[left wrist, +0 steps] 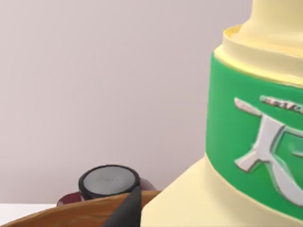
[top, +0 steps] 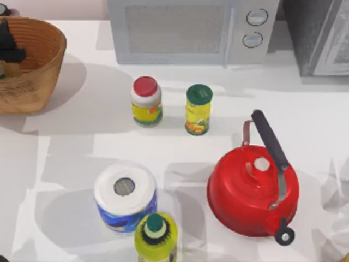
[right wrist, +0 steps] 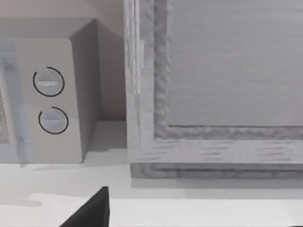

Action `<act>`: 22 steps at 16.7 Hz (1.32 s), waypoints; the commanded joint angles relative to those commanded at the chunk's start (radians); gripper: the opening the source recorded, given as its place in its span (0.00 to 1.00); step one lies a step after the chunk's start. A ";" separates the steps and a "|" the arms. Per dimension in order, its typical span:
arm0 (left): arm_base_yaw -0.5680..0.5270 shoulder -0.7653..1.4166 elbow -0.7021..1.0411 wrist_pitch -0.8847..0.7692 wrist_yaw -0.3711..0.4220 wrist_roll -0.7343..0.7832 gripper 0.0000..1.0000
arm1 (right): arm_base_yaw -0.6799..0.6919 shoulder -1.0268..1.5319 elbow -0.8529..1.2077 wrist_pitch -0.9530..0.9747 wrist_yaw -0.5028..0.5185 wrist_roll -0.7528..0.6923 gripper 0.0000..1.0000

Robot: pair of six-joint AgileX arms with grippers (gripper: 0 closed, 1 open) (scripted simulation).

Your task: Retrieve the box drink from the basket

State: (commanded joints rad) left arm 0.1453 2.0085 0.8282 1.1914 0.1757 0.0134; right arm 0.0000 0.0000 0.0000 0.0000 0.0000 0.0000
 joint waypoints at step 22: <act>-0.001 -0.356 0.261 -0.620 -0.007 0.004 0.00 | 0.000 0.000 0.000 0.000 0.000 0.000 1.00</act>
State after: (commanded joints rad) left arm 0.1445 1.6520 1.0891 0.5709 0.1683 0.0171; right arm 0.0000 0.0000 0.0000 0.0000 0.0000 0.0000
